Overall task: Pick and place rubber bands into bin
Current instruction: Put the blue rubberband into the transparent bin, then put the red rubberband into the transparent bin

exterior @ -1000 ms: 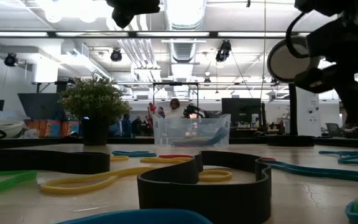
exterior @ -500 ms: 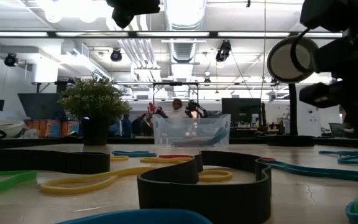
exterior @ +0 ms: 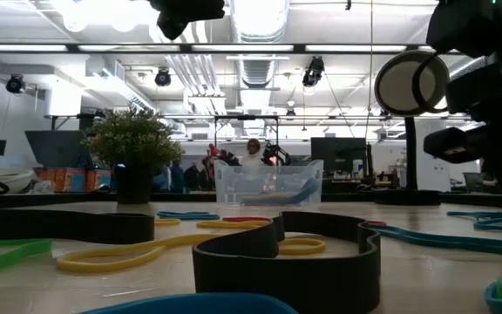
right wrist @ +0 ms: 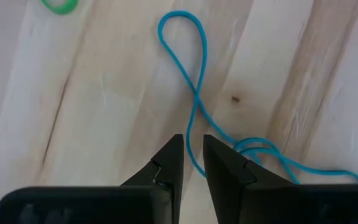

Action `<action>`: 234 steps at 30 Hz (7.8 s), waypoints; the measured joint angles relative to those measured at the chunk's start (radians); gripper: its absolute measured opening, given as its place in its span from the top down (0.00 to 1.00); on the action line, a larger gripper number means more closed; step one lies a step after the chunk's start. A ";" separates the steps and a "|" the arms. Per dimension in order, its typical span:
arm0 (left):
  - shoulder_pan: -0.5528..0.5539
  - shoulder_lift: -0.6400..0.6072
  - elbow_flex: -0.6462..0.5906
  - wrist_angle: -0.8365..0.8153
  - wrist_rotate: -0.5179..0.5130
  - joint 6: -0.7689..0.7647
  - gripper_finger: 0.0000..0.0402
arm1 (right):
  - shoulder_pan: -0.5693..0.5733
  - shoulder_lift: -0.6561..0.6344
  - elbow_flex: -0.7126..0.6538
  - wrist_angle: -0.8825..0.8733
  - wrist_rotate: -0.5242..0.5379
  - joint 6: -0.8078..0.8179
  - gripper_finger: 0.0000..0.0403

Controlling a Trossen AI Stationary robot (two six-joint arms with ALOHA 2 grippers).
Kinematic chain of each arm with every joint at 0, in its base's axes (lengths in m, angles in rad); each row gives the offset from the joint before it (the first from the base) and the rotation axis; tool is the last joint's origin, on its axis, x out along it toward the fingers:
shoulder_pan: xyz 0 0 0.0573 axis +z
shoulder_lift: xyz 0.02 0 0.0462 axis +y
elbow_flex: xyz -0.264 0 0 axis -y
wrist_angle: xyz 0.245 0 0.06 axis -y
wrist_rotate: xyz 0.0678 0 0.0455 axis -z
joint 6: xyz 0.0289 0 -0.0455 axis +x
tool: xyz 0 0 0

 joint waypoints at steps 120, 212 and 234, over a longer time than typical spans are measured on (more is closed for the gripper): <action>-0.035 0.577 0.128 0.343 0.231 0.009 0.81 | 0.024 -0.052 0.411 -0.302 0.293 0.181 0.98; -0.128 0.847 0.250 0.184 0.299 0.233 0.81 | -0.007 0.143 0.436 -0.212 0.184 0.266 0.79; -0.150 0.852 0.248 0.109 0.294 0.252 0.81 | -0.007 0.142 0.420 -0.159 0.116 0.250 0.68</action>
